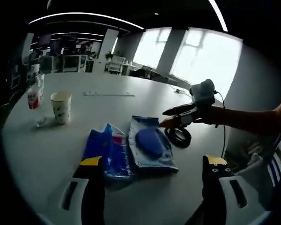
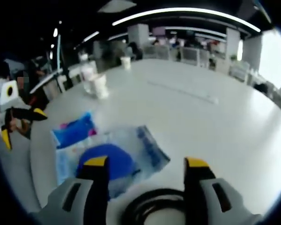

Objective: Arrange the tabletop items into an orderly group along one side of the table until the central work area is clear of visible clutter.

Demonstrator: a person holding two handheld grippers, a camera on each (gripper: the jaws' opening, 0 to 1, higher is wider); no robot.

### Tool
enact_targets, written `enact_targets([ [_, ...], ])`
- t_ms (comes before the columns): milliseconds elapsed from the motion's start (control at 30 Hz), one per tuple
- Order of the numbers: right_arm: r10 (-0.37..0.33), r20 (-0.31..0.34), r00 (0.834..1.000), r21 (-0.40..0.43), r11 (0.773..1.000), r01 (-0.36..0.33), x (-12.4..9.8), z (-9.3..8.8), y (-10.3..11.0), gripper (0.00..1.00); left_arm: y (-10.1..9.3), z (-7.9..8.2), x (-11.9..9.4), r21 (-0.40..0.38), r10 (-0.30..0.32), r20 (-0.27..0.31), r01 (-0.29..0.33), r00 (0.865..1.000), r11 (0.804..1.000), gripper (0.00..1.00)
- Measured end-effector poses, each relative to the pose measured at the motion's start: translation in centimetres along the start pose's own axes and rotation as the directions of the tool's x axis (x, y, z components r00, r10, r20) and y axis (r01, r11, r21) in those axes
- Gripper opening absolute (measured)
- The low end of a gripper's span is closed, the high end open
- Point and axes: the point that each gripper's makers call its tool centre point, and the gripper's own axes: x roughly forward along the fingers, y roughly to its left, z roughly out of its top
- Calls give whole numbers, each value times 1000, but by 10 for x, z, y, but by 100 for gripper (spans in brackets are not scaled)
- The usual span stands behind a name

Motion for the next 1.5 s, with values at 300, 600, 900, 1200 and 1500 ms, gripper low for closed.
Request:
enact_targets([
  [300,5,-34,999,-47,999,-7,11,-8,-2,56,-5,-16,13,-182,31,-22,-35,999,983,77],
  [600,15,-44,999,-105,994,-19,18,-9,-6,51,-9,-30,23,-322,49,-45,-61,998,945,71],
  [900,10,-48,999,-174,985,-18,21,-7,-10,41,-20,-47,39,-441,31,-91,-68,995,895,63],
  [1200,-5,-85,996,-274,961,-19,24,-13,-14,30,-31,-54,53,-533,15,-103,-68,995,843,54],
  [1500,-9,-94,996,-287,958,-18,25,-14,-17,21,-30,-60,65,-671,-2,-86,-56,996,739,41],
])
